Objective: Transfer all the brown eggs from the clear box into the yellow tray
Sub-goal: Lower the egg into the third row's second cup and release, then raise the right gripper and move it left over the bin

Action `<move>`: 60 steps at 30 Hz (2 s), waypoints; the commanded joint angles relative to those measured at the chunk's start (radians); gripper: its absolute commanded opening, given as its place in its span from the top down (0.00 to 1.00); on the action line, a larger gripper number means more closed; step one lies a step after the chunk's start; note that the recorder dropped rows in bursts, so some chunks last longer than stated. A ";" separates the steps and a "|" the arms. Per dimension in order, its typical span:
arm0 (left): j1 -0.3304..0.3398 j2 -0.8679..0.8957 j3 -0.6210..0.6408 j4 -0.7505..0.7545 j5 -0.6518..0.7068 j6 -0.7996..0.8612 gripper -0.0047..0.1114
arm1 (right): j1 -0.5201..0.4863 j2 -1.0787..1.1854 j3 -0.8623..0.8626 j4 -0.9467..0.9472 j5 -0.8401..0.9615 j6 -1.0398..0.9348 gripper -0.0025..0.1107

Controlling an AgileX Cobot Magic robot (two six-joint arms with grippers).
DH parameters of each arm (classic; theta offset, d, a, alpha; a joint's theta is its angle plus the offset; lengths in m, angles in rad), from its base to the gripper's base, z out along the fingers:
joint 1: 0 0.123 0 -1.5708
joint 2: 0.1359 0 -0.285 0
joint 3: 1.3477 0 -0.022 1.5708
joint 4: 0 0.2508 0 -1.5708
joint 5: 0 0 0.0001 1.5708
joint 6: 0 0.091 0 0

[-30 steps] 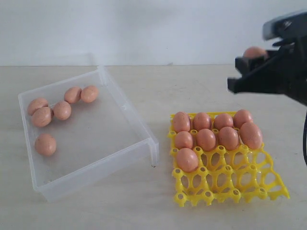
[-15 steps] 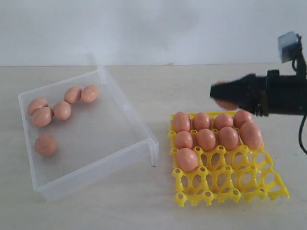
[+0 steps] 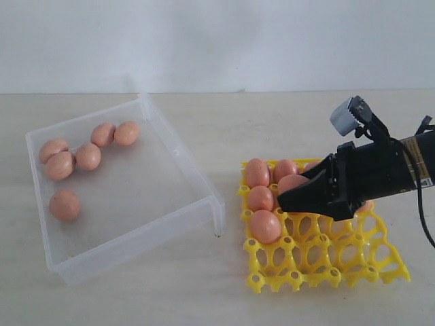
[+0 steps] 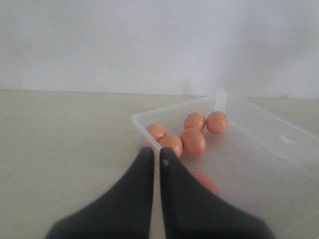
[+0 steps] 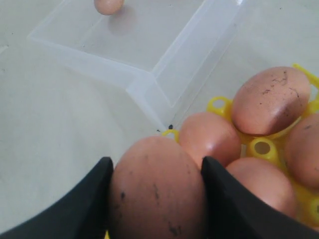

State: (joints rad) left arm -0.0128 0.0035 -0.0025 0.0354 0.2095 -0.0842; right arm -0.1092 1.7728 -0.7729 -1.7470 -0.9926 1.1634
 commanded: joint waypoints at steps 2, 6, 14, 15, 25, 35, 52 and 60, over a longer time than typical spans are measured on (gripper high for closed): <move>0.002 -0.003 0.003 0.001 -0.004 -0.002 0.92 | 0.002 0.001 -0.006 0.003 0.043 0.008 0.81; 0.002 -0.003 0.003 0.001 -0.004 -0.002 0.92 | 0.002 0.039 -0.006 0.003 0.028 0.008 0.81; 0.002 -0.003 0.003 0.001 -0.004 -0.002 0.92 | 0.002 0.065 -0.006 0.003 0.015 0.006 0.81; 0.002 -0.003 0.003 0.001 -0.004 -0.002 0.92 | 0.002 0.065 -0.006 0.003 0.015 0.008 0.81; 0.002 -0.003 0.003 0.001 -0.002 -0.002 0.92 | 0.002 0.065 -0.006 0.003 0.001 0.038 0.81; 0.002 -0.003 0.003 0.001 -0.004 -0.002 0.92 | 0.002 0.065 -0.006 0.003 -0.007 0.038 0.46; 0.002 -0.003 0.003 0.001 -0.002 -0.002 0.92 | 0.002 0.063 -0.008 0.146 -0.129 0.043 0.45; 0.002 -0.003 0.003 0.001 -0.004 -0.002 0.92 | 0.064 0.025 -0.008 0.185 -0.228 0.095 0.98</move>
State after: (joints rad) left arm -0.0128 0.0035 -0.0025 0.0354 0.2095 -0.0842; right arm -0.0889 1.8303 -0.7768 -1.5382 -1.1976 1.2428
